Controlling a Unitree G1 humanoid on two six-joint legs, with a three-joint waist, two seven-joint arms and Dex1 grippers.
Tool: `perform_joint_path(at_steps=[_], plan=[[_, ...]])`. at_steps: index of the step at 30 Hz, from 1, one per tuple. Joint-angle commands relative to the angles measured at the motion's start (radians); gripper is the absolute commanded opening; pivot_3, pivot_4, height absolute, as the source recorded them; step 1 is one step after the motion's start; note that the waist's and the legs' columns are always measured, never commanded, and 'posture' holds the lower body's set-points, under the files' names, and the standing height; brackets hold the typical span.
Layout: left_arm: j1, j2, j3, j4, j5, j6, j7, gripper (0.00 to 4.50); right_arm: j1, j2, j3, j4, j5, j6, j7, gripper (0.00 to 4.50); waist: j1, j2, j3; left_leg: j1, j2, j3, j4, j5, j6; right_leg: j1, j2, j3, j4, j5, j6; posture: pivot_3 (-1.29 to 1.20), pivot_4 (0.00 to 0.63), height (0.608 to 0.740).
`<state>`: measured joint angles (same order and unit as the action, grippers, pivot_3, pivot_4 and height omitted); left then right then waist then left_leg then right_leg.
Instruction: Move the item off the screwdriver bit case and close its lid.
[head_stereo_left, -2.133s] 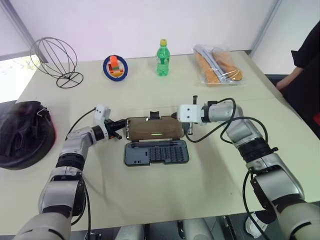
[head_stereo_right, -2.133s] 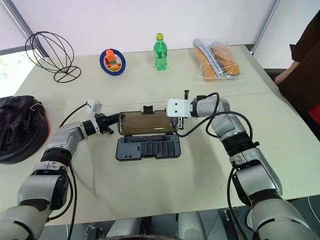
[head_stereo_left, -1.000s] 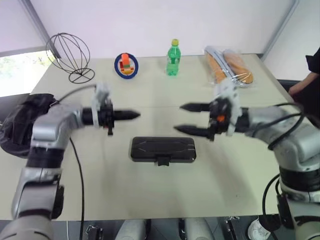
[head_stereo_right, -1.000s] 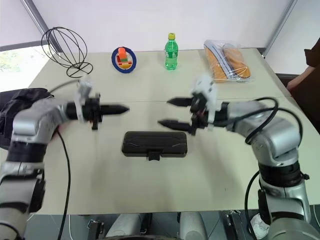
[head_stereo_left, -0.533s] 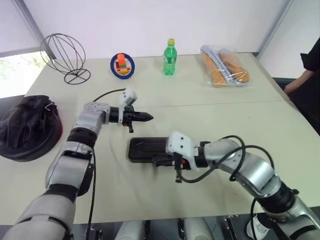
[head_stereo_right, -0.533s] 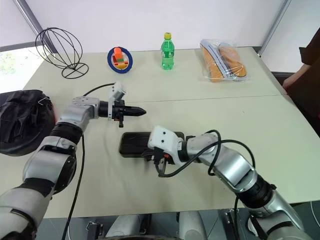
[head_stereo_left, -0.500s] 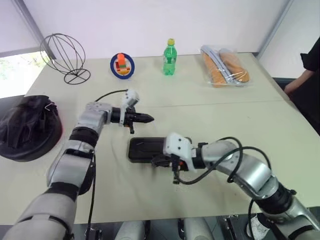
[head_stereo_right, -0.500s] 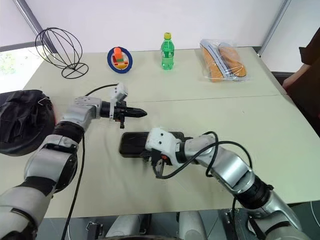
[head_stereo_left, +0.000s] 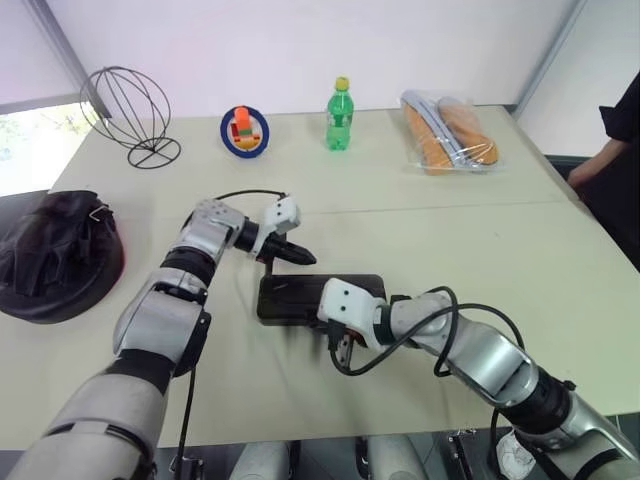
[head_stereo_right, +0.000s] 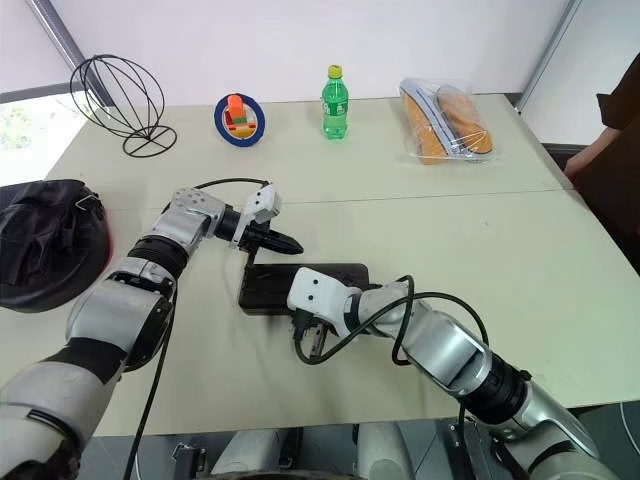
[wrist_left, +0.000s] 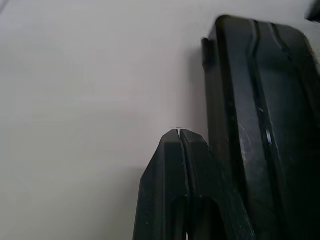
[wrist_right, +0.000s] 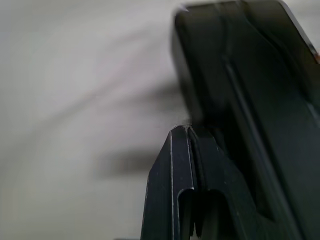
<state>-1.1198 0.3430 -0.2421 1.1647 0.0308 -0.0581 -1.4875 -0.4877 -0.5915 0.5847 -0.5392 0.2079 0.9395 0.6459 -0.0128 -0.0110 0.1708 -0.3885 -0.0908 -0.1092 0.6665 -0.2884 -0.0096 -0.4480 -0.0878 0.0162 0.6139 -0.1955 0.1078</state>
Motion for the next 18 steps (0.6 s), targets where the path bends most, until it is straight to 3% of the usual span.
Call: perform_joint_path(at_steps=[1,9,18], plan=[[-0.020,0.004,-0.009,-0.010,0.024,-0.023,-0.050,0.00,0.010,-0.010,-0.008,0.042,-0.043,-0.058,-0.001,0.03,0.000,0.000,0.000,0.000,0.000,0.000,0.000,0.000,0.000,0.000,0.000,0.000,0.000,0.000,0.000,0.00,0.150,0.740],[0.037,-0.037,-0.041,-0.056,0.041,-0.011,-0.117,0.00,-0.011,-0.002,0.039,0.167,-0.139,-0.152,0.005,0.03,-0.006,-0.001,-0.001,0.001,0.000,0.000,0.001,0.000,0.000,0.001,0.000,0.000,0.001,0.000,0.000,0.00,0.150,0.740],[0.152,-0.039,-0.119,-0.144,0.069,-0.029,-0.127,0.00,-0.060,0.036,0.033,0.199,-0.218,-0.088,-0.049,0.03,-0.017,-0.002,-0.003,0.017,0.004,0.000,-0.002,-0.001,0.002,0.015,0.005,0.001,0.000,-0.001,0.000,0.00,0.150,0.740]])
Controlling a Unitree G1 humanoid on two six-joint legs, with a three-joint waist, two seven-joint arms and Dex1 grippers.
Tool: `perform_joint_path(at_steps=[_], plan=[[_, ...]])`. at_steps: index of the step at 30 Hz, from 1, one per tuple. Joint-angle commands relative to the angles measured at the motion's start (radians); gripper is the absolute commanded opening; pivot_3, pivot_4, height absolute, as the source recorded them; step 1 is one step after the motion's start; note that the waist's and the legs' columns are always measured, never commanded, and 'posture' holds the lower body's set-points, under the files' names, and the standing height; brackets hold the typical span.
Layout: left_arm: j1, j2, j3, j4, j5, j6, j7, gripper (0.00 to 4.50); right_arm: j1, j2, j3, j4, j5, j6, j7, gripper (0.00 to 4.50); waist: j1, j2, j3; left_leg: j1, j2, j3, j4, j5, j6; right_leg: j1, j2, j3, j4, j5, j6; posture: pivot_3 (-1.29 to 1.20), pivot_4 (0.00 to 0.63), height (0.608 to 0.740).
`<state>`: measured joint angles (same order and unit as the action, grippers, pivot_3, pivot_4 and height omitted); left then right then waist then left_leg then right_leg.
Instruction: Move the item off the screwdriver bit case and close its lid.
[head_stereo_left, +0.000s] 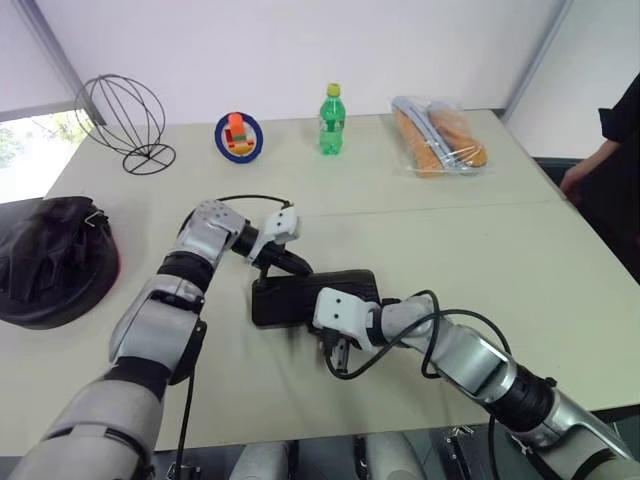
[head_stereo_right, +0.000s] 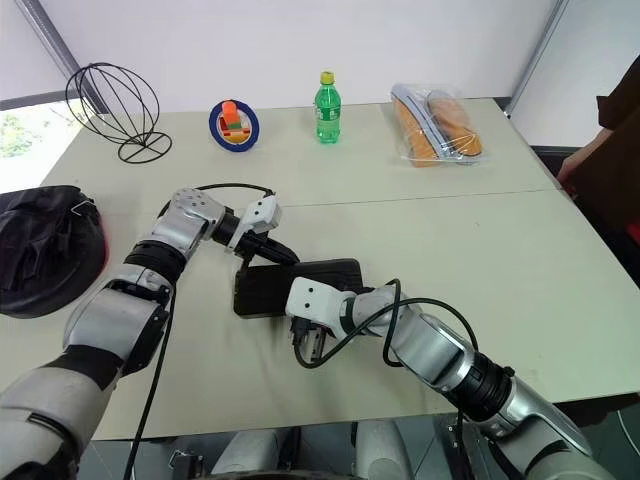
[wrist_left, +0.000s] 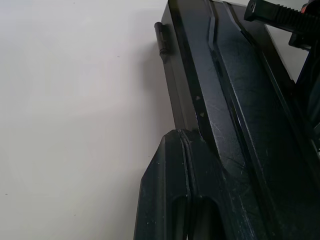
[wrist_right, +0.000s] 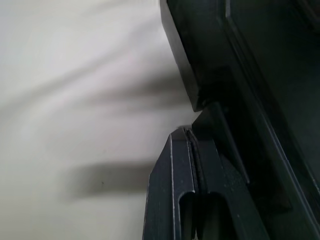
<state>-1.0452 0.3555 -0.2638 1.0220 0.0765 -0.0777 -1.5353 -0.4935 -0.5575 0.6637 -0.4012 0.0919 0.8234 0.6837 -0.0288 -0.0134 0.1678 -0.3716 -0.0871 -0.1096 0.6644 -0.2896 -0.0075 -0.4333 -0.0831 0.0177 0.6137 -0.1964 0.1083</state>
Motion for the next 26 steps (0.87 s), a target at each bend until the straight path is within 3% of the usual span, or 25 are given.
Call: perform_joint_path(at_steps=[1,10,13,18,22,24,26], plan=[[0.086,-0.054,-0.099,-0.007,0.026,-0.004,-0.079,0.00,-0.057,-0.001,-0.046,0.061,-0.110,0.033,-0.090,0.03,-0.002,0.000,-0.001,0.000,0.000,0.000,0.000,0.000,0.000,0.000,0.000,0.000,0.000,0.000,0.000,0.00,0.150,0.740],[0.154,-0.042,-0.126,-0.050,0.036,0.010,-0.078,0.00,-0.137,-0.073,-0.010,0.129,-0.242,0.013,-0.139,0.03,-0.007,0.001,-0.005,0.002,0.000,-0.001,0.000,0.000,0.000,0.003,0.000,0.000,0.000,0.000,0.000,0.00,0.150,0.740],[0.128,-0.060,-0.083,0.017,0.058,-0.050,0.041,0.00,-0.140,-0.066,-0.052,0.074,-0.181,0.037,-0.105,0.03,-0.005,0.001,-0.006,0.004,0.000,-0.001,0.000,0.000,0.000,0.005,0.000,0.000,0.000,0.000,0.000,0.00,0.150,0.740],[-0.007,-0.069,0.089,0.148,-0.003,-0.103,0.328,0.00,0.035,-0.090,-0.292,-0.280,0.179,0.185,0.096,0.03,0.036,-0.001,-0.004,-0.003,-0.002,-0.004,0.003,0.000,0.000,0.001,-0.003,-0.002,0.000,0.000,0.001,0.00,0.150,0.740],[-0.057,-0.001,0.224,0.155,-0.099,-0.069,0.384,0.00,0.307,-0.194,-0.578,-0.498,0.462,0.184,0.278,0.03,0.043,-0.005,-0.002,-0.004,-0.004,-0.004,0.002,-0.001,0.001,0.001,-0.005,-0.003,-0.002,-0.001,0.002,0.00,0.150,0.740],[-0.049,0.047,0.300,0.117,-0.168,-0.015,0.376,0.00,0.371,-0.152,-0.783,-0.479,0.623,0.232,0.257,0.03,0.031,-0.007,0.001,-0.005,-0.004,-0.004,0.001,-0.002,0.003,0.000,-0.005,-0.003,-0.004,-0.002,0.003,0.00,0.150,0.740],[0.004,0.107,0.362,0.035,-0.221,0.035,0.384,0.00,0.358,-0.107,-0.921,-0.392,0.675,0.250,0.178,0.03,0.020,-0.008,0.001,-0.004,-0.003,0.000,0.001,-0.002,0.004,-0.001,-0.006,0.000,-0.002,-0.001,0.003,0.00,0.150,0.740]])
